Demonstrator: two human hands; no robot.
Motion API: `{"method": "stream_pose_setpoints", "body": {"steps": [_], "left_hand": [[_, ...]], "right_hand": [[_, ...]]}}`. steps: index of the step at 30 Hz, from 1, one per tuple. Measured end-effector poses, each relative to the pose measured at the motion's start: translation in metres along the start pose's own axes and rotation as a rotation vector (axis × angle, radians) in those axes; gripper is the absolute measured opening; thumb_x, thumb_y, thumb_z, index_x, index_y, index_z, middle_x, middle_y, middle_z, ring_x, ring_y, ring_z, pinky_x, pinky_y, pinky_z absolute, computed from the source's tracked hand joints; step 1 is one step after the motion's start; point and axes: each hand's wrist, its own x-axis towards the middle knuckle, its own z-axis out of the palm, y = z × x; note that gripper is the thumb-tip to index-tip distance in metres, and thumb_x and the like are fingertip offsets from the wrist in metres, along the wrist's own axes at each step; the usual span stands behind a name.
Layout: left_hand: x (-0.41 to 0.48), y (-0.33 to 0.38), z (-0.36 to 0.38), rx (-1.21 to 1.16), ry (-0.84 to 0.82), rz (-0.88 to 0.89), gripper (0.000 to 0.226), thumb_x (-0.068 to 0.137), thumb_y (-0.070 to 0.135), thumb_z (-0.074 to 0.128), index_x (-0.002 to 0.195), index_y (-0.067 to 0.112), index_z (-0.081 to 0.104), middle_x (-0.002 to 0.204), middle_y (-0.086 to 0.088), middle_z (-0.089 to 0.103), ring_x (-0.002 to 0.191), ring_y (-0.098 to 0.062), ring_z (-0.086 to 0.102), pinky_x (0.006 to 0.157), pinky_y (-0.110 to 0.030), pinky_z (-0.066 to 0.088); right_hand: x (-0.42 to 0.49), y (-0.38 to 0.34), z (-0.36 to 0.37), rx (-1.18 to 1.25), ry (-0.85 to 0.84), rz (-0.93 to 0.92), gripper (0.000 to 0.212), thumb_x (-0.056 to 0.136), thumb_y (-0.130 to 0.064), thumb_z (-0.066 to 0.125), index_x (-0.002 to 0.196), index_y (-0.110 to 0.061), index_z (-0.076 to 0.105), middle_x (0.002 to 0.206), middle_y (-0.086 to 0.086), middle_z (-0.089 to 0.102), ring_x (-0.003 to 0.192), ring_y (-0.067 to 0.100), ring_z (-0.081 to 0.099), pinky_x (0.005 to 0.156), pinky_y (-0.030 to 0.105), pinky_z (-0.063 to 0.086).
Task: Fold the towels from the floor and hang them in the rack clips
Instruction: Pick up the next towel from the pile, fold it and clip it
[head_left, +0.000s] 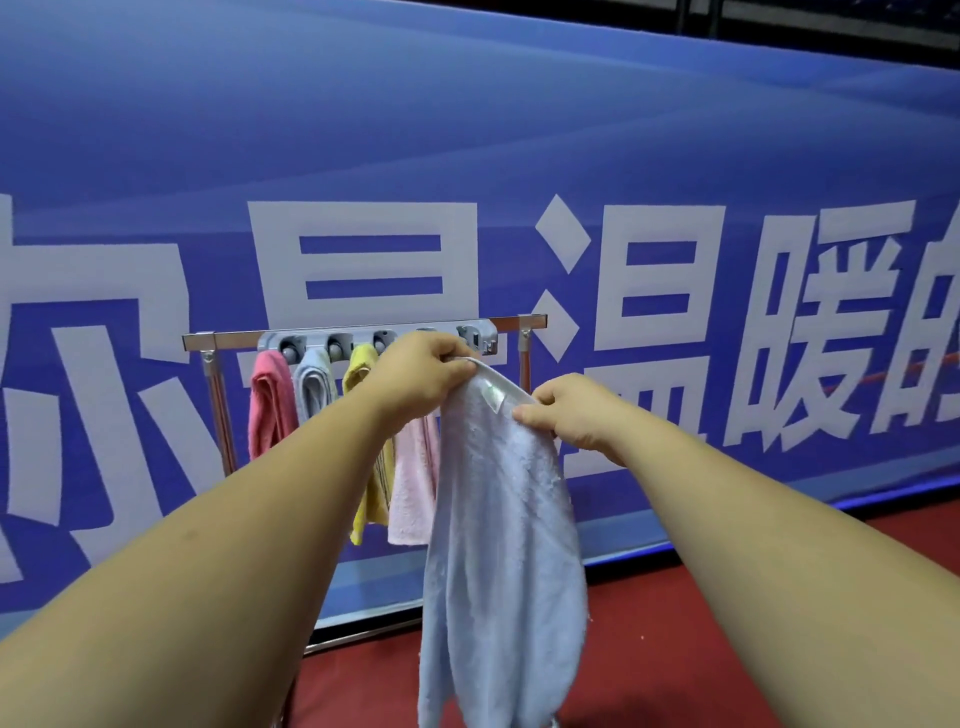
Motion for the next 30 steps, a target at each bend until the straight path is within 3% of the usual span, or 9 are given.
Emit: {"method": "stream_pose_setpoints", "body": {"steps": [2, 6, 11, 15, 18, 20, 25, 30], "left_hand": [[0.001, -0.009, -0.004, -0.057, 0.032, -0.033, 0.011, 0.100, 0.025, 0.072, 0.097, 0.026, 0.082, 0.096, 0.008, 0.076, 0.093, -0.015, 0.071, 0.079, -0.032, 0.059], [-0.002, -0.023, -0.012, -0.152, 0.058, -0.090, 0.008, 0.097, 0.019, 0.077, 0.095, 0.020, 0.084, 0.096, -0.003, 0.079, 0.094, -0.025, 0.074, 0.090, -0.045, 0.064], [-0.007, -0.038, -0.024, -0.237, 0.064, -0.159, 0.012, 0.092, 0.014, 0.083, 0.093, 0.004, 0.078, 0.086, -0.007, 0.074, 0.078, -0.018, 0.069, 0.066, -0.029, 0.059], [-0.010, -0.044, -0.031, -0.256, 0.076, -0.187, 0.014, 0.091, 0.010, 0.083, 0.095, -0.001, 0.075, 0.080, -0.008, 0.072, 0.065, -0.012, 0.067, 0.055, -0.019, 0.054], [-0.011, -0.043, -0.036, -0.314, 0.104, -0.182, 0.013, 0.093, 0.010, 0.081, 0.100, 0.000, 0.075, 0.087, -0.008, 0.073, 0.075, -0.017, 0.068, 0.060, -0.022, 0.059], [-0.009, -0.044, -0.040, -0.343, 0.117, -0.180, 0.009, 0.093, 0.011, 0.081, 0.098, 0.005, 0.076, 0.090, -0.007, 0.073, 0.080, -0.017, 0.069, 0.072, -0.028, 0.062], [-0.010, -0.055, -0.051, -0.379, 0.113, -0.195, 0.011, 0.092, 0.014, 0.082, 0.099, 0.008, 0.076, 0.098, -0.008, 0.076, 0.090, -0.020, 0.071, 0.083, -0.037, 0.062], [-0.014, -0.076, -0.046, -0.371, 0.150, -0.273, 0.027, 0.089, 0.014, 0.086, 0.105, -0.006, 0.076, 0.095, -0.015, 0.073, 0.086, -0.025, 0.067, 0.083, -0.044, 0.062]], "right_hand": [[-0.004, 0.006, 0.001, -0.002, -0.029, -0.009, 0.036, 0.101, -0.043, 0.067, 0.092, -0.010, 0.076, 0.111, 0.010, 0.073, 0.102, 0.019, 0.058, 0.081, 0.039, 0.050], [-0.013, 0.017, 0.001, -0.025, -0.080, -0.021, 0.037, 0.104, -0.045, 0.063, 0.088, -0.014, 0.074, 0.090, 0.003, 0.066, 0.084, 0.018, 0.056, 0.074, 0.035, 0.044], [-0.017, 0.047, -0.005, 0.027, -0.107, 0.033, 0.041, 0.101, -0.046, 0.068, 0.069, -0.021, 0.060, 0.084, -0.003, 0.060, 0.083, 0.016, 0.052, 0.079, 0.036, 0.042], [-0.015, 0.061, -0.006, 0.202, -0.134, 0.059, 0.032, 0.093, -0.032, 0.077, 0.067, -0.026, 0.061, 0.074, -0.009, 0.063, 0.083, 0.016, 0.055, 0.084, 0.037, 0.043], [-0.015, 0.061, -0.006, 0.183, -0.166, 0.081, 0.015, 0.088, -0.023, 0.082, 0.084, -0.017, 0.069, 0.083, -0.002, 0.073, 0.082, 0.018, 0.065, 0.080, 0.037, 0.051], [-0.015, 0.064, -0.009, 0.109, -0.177, 0.118, 0.017, 0.087, -0.023, 0.083, 0.096, -0.012, 0.074, 0.094, 0.004, 0.079, 0.085, 0.020, 0.072, 0.080, 0.039, 0.058], [-0.015, 0.085, -0.016, -0.054, -0.097, 0.205, 0.026, 0.088, -0.032, 0.083, 0.085, -0.008, 0.074, 0.082, 0.008, 0.071, 0.074, 0.022, 0.062, 0.070, 0.036, 0.051], [-0.016, 0.095, -0.013, 0.084, -0.026, 0.306, 0.028, 0.091, -0.028, 0.082, 0.085, -0.004, 0.068, 0.078, 0.012, 0.065, 0.070, 0.025, 0.059, 0.066, 0.036, 0.054]]}}
